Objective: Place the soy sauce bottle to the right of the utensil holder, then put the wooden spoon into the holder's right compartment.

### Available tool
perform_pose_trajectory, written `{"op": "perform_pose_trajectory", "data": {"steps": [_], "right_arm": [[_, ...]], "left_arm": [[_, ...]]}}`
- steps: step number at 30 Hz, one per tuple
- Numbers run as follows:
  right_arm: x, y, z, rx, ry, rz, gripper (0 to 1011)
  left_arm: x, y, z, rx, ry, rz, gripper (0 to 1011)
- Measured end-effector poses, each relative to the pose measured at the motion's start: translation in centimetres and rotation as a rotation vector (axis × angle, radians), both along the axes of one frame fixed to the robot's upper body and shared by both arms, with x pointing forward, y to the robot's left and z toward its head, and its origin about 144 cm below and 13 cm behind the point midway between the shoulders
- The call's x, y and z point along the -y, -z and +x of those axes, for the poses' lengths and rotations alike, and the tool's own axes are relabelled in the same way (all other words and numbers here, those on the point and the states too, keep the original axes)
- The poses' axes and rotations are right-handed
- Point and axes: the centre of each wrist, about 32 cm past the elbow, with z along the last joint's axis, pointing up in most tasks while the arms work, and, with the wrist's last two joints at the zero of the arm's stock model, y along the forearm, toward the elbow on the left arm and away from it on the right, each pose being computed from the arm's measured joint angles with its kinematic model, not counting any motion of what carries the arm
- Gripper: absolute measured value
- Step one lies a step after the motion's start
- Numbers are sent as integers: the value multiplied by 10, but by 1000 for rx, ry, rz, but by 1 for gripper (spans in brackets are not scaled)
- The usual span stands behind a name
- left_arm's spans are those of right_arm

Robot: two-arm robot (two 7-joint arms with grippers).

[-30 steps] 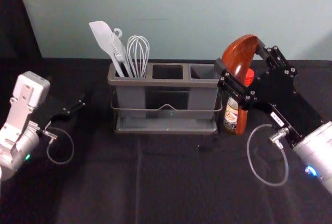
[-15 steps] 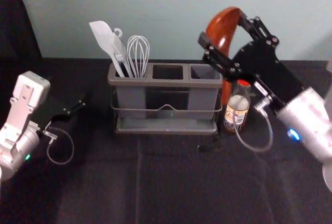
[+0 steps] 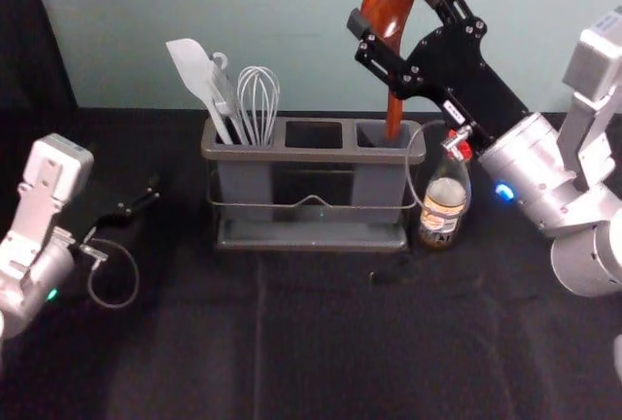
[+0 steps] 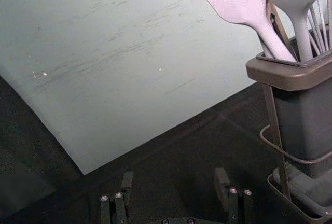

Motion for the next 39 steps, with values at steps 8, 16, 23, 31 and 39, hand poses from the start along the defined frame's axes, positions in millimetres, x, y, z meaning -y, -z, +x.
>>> {"op": "perform_pose_trajectory", "data": {"steps": [8,16,23,31,39], "right_arm": [[-3,20,10,1,2,52,836],[-4,42,16,-5,6,77,836],[-4,65,18,-20,1,99,836],[-3,89,16,-21,1,126,837],[-4,105,14,-37,-6,136,836]], "left_arm": [[0,0,0,0,0,0,1000],[0,0,0,0,0,0,1000],[0,0,0,0,0,0,1000],[0,0,0,0,0,0,1000],[0,0,0,0,0,0,1000]]}}
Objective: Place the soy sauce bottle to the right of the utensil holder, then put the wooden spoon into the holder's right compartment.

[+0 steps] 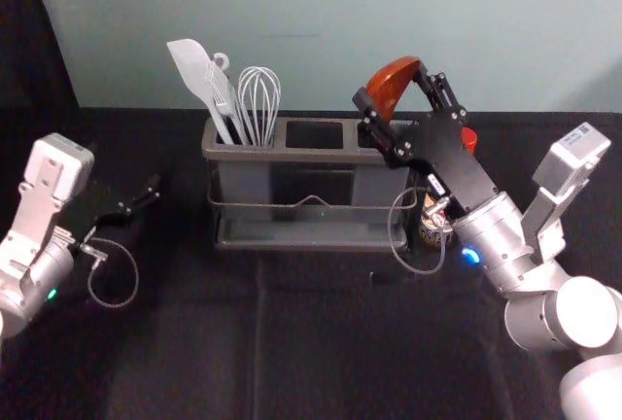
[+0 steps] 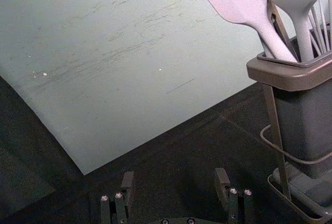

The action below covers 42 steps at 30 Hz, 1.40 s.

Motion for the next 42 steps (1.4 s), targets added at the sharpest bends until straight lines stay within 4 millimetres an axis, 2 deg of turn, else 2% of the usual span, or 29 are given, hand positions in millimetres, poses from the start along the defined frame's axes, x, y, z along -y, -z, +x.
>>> {"op": "perform_pose_trajectory", "data": {"steps": [20,22,25,31,35,42], "right_arm": [[-2,10,-3,-27,-3,-2,837],[-2,10,-3,-28,-3,-2,854],[-3,10,-3,-27,0,1,953],[-2,9,-3,-23,8,18,1002],[-1,-1,-2,6,17,38,1002],[15,-40,-5,123,58,59,1002]], "left_arm": [[0,0,0,0,0,0,1000],[0,0,0,0,0,0,1000],[0,0,0,0,0,0,1000],[0,0,0,0,0,0,1000],[0,0,0,0,0,0,1000],[0,0,0,0,0,0,1000]]}}
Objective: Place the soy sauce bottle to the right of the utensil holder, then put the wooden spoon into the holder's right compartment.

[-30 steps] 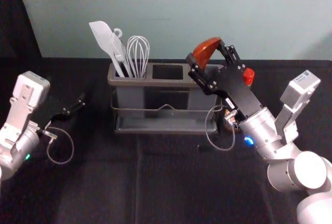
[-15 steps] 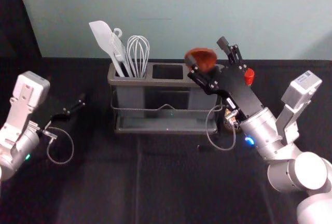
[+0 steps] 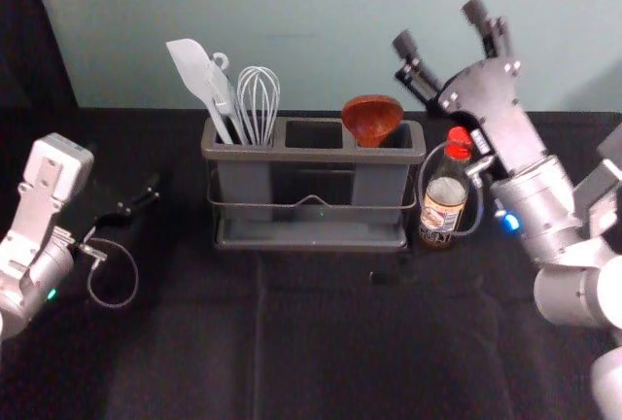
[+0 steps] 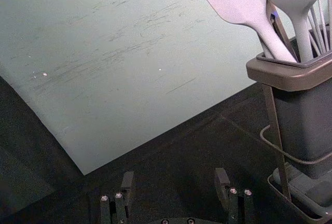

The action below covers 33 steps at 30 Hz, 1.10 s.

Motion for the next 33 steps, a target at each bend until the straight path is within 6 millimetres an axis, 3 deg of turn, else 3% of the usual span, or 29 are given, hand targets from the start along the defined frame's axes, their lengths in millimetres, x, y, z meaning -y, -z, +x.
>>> {"op": "perform_pose_trajectory", "data": {"steps": [7,15,22,33], "right_arm": [[24,-24,-5,59,69,-27,1002],[61,-27,-14,34,181,-45,1002],[90,-16,-20,-31,276,-65,1002],[104,15,-26,-288,414,-175,1002]], "left_arm": [[0,0,0,0,0,0,1000],[0,0,0,0,0,0,1000],[0,0,0,0,0,0,1000],[0,0,0,0,0,0,1000]]}}
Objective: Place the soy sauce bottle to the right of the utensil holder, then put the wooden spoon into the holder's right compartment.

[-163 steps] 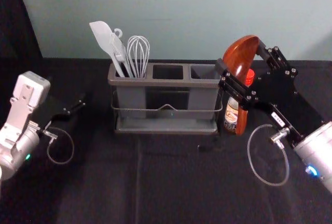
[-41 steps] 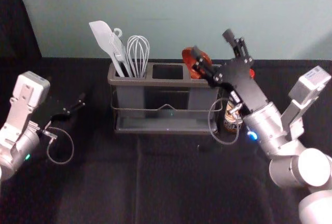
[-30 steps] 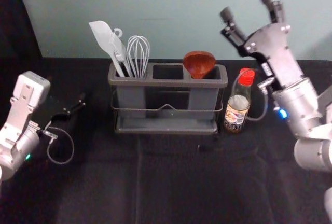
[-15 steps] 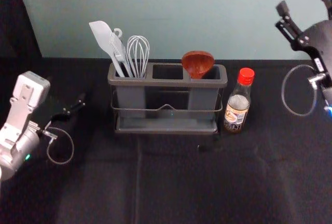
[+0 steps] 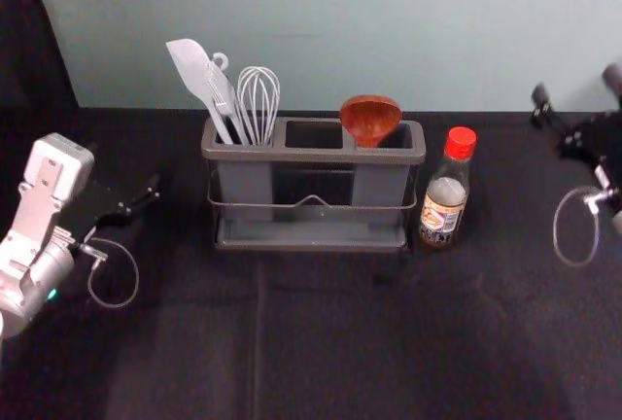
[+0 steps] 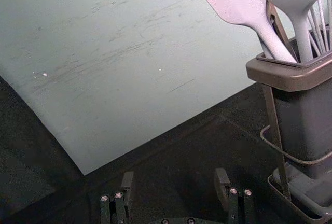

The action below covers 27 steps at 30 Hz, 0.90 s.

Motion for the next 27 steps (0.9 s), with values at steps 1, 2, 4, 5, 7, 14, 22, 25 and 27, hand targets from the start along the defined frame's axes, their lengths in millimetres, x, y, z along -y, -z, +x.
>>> {"op": "perform_pose_trajectory", "data": {"steps": [1,2,4,5,7,14,22,25,27], "right_arm": [[0,2,0,-26,11,-8,1002],[-1,6,-1,-75,29,-22,1002],[-3,9,-1,-117,45,-35,1002],[-3,10,-1,-138,52,-41,1002],[-6,12,-1,-193,70,-56,1002],[-13,12,-1,-323,106,-97,1002],[-15,10,0,-353,112,-113,1002],[-15,10,0,-344,110,-111,1002],[-15,10,0,-344,110,-111,1002]], "left_arm": [[0,0,0,0,0,0,1000],[0,0,0,0,0,0,1000],[0,0,0,0,0,0,1000],[0,0,0,0,0,0,1000],[0,0,0,0,0,0,1000],[0,0,0,0,0,0,1000],[0,0,0,0,0,0,1000],[0,0,0,0,0,0,1000],[0,0,0,0,0,0,1000]]}}
